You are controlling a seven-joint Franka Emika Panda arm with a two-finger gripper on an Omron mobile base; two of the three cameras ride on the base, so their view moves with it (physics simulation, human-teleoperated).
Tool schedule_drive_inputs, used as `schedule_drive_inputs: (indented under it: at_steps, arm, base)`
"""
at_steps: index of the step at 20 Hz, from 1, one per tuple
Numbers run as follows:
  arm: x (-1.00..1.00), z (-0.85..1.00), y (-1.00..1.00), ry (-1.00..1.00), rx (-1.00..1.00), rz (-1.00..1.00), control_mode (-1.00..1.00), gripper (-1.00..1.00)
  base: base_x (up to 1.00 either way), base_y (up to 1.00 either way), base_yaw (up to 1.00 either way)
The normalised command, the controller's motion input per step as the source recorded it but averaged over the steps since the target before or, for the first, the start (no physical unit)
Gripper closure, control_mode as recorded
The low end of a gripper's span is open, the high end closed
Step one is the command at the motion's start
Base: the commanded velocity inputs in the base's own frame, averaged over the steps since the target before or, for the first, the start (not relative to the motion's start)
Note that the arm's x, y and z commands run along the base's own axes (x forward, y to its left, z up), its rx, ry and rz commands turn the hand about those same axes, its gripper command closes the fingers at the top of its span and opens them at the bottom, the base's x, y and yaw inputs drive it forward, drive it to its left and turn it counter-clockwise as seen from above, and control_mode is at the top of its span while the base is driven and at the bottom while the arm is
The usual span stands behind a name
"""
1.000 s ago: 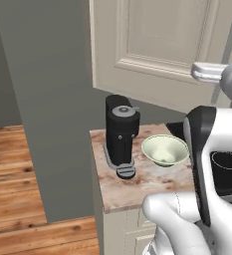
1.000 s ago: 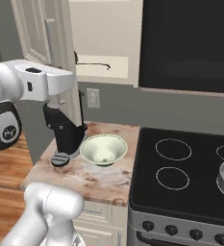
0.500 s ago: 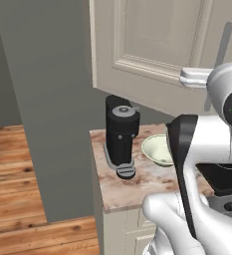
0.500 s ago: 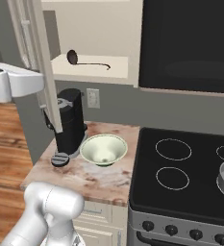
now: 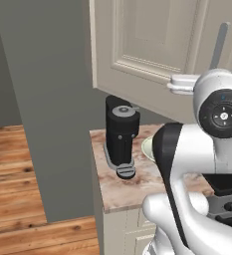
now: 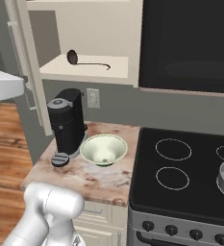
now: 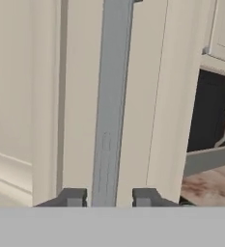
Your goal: Open the cabinet and move the ladle to the pot. Then close the cabinet.
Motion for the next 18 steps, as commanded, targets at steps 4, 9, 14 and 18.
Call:
schedule_drive_inputs:
  at_steps: [4, 9, 14, 18]
  arm:
    - [0.00, -0.25, -0.25, 0.00, 0.00, 0.00, -1.00, -1.00]
    - [-0.20, -0.07, -0.24, 0.01, 0.00, 0.00, -1.00, -1.00]
    - [-0.76, 0.09, -0.13, 0.00, 0.00, 0.00, -1.00, -1.00]
    - [-0.86, 0.18, -0.02, 0.00, 0.00, 0.00, -1.00, -1.00]
  base:
    - [0.00, 0.00, 0.00]
    - [0.00, 0.00, 0.00]
    - [0.00, 0.00, 0.00]
    - [0.00, 0.00, 0.00]
